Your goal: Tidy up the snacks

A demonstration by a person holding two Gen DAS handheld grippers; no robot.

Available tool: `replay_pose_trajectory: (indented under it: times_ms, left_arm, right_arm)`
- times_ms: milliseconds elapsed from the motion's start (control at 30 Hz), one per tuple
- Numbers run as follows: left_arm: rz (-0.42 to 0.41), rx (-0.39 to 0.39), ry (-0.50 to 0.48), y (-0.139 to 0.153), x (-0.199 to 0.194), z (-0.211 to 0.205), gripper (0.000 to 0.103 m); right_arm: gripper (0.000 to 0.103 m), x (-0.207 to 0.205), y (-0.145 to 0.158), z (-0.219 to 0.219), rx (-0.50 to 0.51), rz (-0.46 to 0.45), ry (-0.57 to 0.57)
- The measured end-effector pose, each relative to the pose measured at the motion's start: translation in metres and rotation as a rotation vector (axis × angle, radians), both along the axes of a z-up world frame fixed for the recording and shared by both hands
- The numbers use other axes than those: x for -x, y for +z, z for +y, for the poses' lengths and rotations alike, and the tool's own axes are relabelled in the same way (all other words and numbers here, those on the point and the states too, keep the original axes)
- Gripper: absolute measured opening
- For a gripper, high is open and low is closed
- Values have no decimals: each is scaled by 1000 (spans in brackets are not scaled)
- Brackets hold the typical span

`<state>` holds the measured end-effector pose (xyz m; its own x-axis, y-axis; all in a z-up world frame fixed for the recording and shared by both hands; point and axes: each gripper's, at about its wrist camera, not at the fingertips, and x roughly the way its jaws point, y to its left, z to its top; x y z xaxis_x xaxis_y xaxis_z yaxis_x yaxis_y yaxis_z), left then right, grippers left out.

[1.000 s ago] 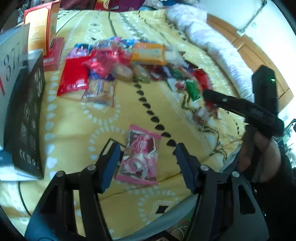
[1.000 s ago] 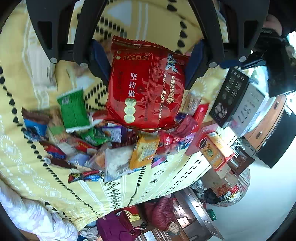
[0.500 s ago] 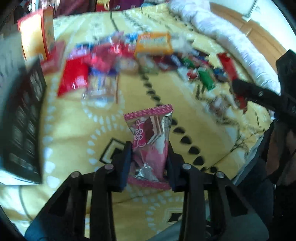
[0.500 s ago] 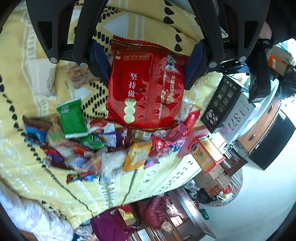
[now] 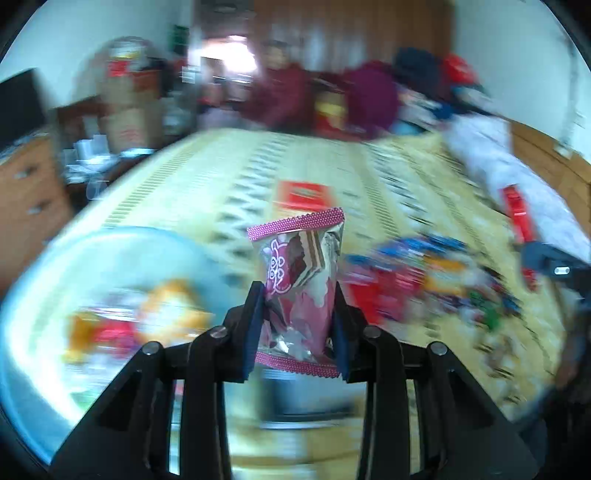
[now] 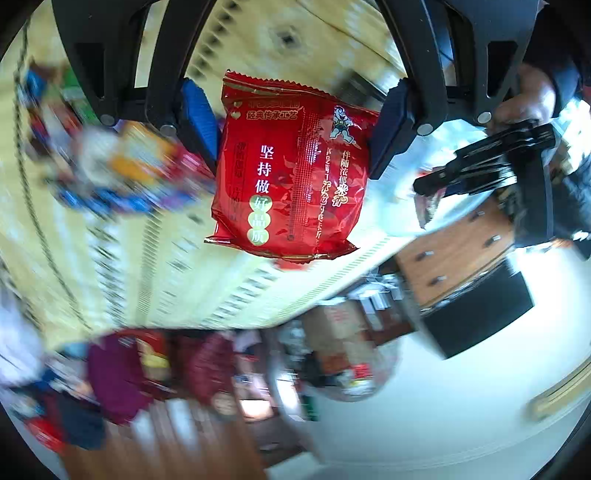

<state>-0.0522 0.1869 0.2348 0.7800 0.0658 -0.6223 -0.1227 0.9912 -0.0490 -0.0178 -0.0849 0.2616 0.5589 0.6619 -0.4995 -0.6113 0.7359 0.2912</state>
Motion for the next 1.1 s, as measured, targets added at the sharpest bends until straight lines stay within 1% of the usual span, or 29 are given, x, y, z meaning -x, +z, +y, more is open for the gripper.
replay_pose_trajectory:
  times_ms: [67, 100, 167, 300, 400, 533, 633, 733, 1100]
  left_arm:
    - [-3, -10, 76, 4, 8, 35, 34]
    - [-1, -18, 107, 4, 12, 48, 34]
    - [4, -30, 168, 4, 17, 76, 34]
    - [22, -22, 250, -2, 28, 110, 34]
    - [39, -34, 287, -10, 25, 115, 34]
    - [59, -15, 300, -19, 24, 121, 34]
    - [67, 3, 306, -23, 24, 134, 34]
    - [71, 14, 303, -25, 25, 139, 34]
    - [80, 31, 299, -28, 26, 147, 35]
  right_arm:
    - [77, -1, 17, 40, -15, -13, 78]
    - [77, -1, 21, 55, -18, -13, 105]
    - [77, 0, 31, 100, -13, -15, 179]
    - [77, 2, 35, 176, -8, 17, 293]
    - [77, 0, 32, 220, 9, 44, 348]
    - [77, -4, 21, 262, 54, 64, 376]
    - [77, -12, 14, 279, 72, 74, 383]
    - [77, -14, 7, 291, 93, 79, 390]
    - [78, -13, -4, 310, 108, 92, 410]
